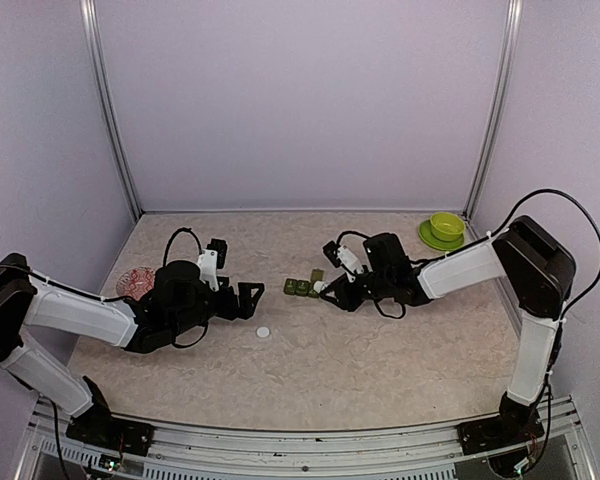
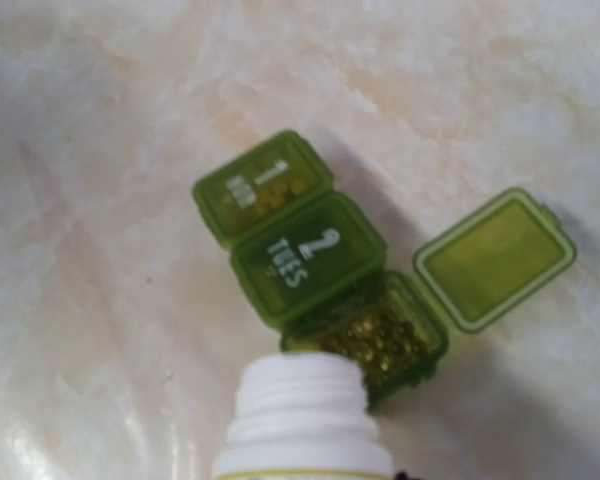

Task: Sort the pills into containers
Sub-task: Pour the pill into the compartment of the pill container.

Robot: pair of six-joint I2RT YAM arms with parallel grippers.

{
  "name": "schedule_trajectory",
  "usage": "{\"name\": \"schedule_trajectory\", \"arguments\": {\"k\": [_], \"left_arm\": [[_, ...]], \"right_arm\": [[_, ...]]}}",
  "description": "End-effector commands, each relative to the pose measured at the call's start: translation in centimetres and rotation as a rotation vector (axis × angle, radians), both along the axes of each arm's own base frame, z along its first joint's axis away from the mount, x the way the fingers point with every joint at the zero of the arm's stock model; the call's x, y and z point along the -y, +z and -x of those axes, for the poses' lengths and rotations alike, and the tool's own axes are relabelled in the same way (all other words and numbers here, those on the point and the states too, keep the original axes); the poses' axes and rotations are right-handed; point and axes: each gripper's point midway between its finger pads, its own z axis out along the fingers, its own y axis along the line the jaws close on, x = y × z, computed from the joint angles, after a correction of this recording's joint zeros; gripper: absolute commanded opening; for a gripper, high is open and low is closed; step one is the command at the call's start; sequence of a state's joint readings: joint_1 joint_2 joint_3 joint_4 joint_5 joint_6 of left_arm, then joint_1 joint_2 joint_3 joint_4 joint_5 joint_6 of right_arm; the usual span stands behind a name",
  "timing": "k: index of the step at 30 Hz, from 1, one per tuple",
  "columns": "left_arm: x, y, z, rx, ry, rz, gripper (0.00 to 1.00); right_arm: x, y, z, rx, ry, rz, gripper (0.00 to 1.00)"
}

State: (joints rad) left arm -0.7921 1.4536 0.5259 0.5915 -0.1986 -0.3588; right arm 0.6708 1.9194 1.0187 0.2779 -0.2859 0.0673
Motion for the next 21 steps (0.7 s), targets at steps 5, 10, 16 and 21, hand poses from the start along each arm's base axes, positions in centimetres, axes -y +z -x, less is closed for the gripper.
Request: {"name": "schedule_trajectory", "arguments": {"k": [5, 10, 16, 21], "left_arm": [[-0.2, 0.0, -0.3, 0.009, 0.008, -0.001, 0.99], [-0.1, -0.5, -0.5, 0.001, 0.009, -0.02, 0.99], [0.2, -1.3, -0.7, -0.007, 0.002, -0.045, 0.99], [0.7, -2.1, -0.7, -0.031, -0.02, -0.059, 0.99]], "right_arm": [[-0.1, 3.9, -0.1, 0.152, 0.015, -0.143, 0.24], [0.7, 6.4, 1.0, 0.264, 0.012, -0.237, 0.24], [2.4, 10.3, 3.2, 0.409, 0.016, -0.352, 0.24], [4.2, 14.6, 5.7, 0.538, 0.023, -0.437, 0.24]]}}
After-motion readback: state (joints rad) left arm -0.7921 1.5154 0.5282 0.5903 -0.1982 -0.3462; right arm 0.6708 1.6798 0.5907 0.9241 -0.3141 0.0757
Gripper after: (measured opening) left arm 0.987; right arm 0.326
